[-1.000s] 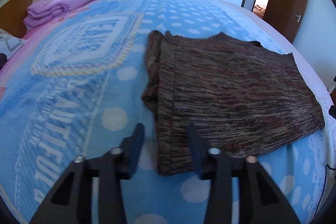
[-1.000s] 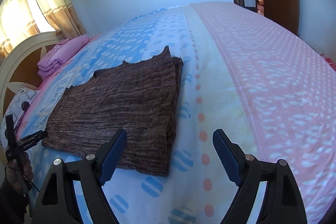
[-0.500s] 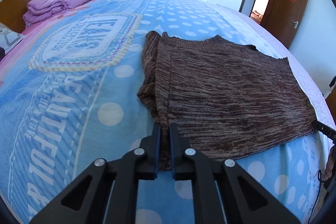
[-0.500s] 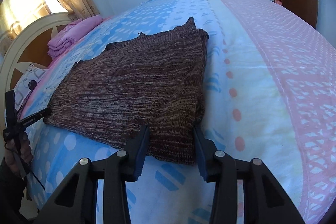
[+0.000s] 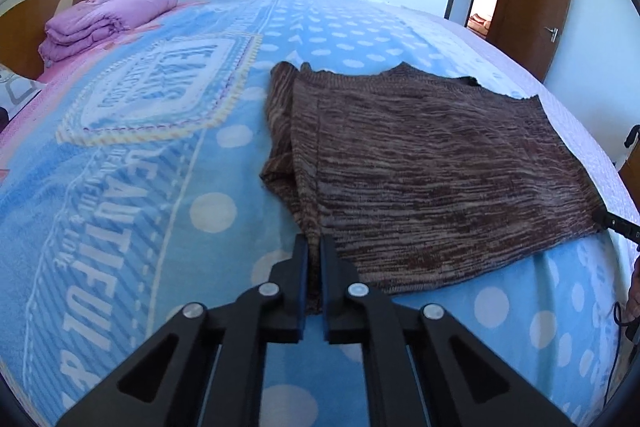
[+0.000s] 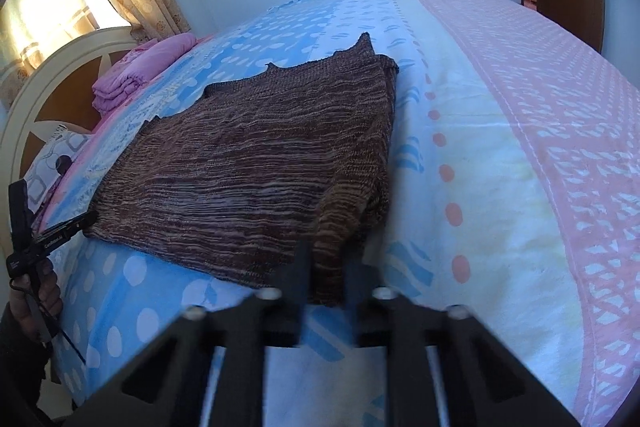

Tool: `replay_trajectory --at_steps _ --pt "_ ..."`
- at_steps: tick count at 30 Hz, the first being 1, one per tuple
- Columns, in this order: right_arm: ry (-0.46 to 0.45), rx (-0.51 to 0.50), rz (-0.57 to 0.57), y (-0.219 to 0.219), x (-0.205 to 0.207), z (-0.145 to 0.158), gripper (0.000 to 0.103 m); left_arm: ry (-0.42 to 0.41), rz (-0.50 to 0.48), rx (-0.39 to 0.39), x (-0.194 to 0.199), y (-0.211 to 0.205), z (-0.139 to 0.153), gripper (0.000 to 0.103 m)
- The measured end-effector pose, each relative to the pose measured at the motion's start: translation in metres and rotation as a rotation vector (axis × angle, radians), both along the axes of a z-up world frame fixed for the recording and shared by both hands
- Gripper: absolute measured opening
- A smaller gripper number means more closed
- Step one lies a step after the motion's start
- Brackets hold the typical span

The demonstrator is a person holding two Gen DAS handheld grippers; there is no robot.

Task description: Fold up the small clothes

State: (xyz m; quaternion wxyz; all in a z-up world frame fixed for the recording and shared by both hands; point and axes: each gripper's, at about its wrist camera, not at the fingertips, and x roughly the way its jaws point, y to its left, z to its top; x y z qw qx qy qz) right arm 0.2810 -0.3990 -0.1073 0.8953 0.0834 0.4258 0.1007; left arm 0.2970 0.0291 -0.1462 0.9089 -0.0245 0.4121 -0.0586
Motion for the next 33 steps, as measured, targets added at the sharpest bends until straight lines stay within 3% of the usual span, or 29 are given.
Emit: replay_trajectory --at_steps 6,11,13,15,16,17,18,19,22,25,28,31,33 --pt "-0.016 0.009 0.02 -0.001 -0.008 0.01 0.008 0.006 -0.016 -0.034 -0.007 0.012 0.006 0.006" --pt "0.05 0.013 0.013 -0.006 0.0 -0.005 0.008 0.012 -0.016 -0.002 -0.007 0.008 -0.007 0.007" --pt "0.036 0.038 -0.008 -0.011 0.0 -0.005 0.008 0.01 -0.01 0.017 -0.008 0.006 -0.007 0.01" --pt "0.027 0.039 -0.034 -0.014 -0.001 0.001 0.018 0.007 0.0 0.043 -0.011 0.006 -0.005 0.019" --pt "0.012 0.019 -0.05 -0.014 -0.002 0.006 0.03 -0.006 0.013 0.06 -0.014 0.006 -0.003 0.023" --pt "-0.02 -0.029 -0.076 -0.011 -0.005 0.016 0.037 -0.021 0.032 0.077 -0.016 0.008 -0.001 0.039" --pt "-0.046 -0.049 -0.08 -0.008 -0.007 0.022 0.05 -0.037 0.05 0.093 -0.019 0.009 0.002 0.052" --pt "-0.08 -0.068 -0.076 -0.002 -0.009 0.029 0.056 -0.059 0.068 0.114 -0.02 0.01 0.004 0.055" --pt "-0.143 -0.164 -0.043 0.026 -0.004 0.046 0.056 -0.057 0.082 0.132 -0.015 0.013 0.003 0.056" --pt "-0.144 -0.153 0.06 0.057 0.012 0.047 0.056 -0.006 0.095 0.145 -0.006 0.012 -0.007 0.057" --pt "-0.075 -0.107 0.086 0.071 0.031 0.026 0.056 -0.004 0.103 0.197 -0.006 0.009 -0.008 0.066" --pt "0.034 -0.166 0.097 0.081 0.038 -0.01 0.056 0.001 0.086 0.196 -0.009 0.008 -0.011 0.069" --pt "-0.013 -0.214 0.097 0.087 0.027 -0.01 0.056 -0.009 0.087 0.178 -0.011 0.012 -0.011 0.074"
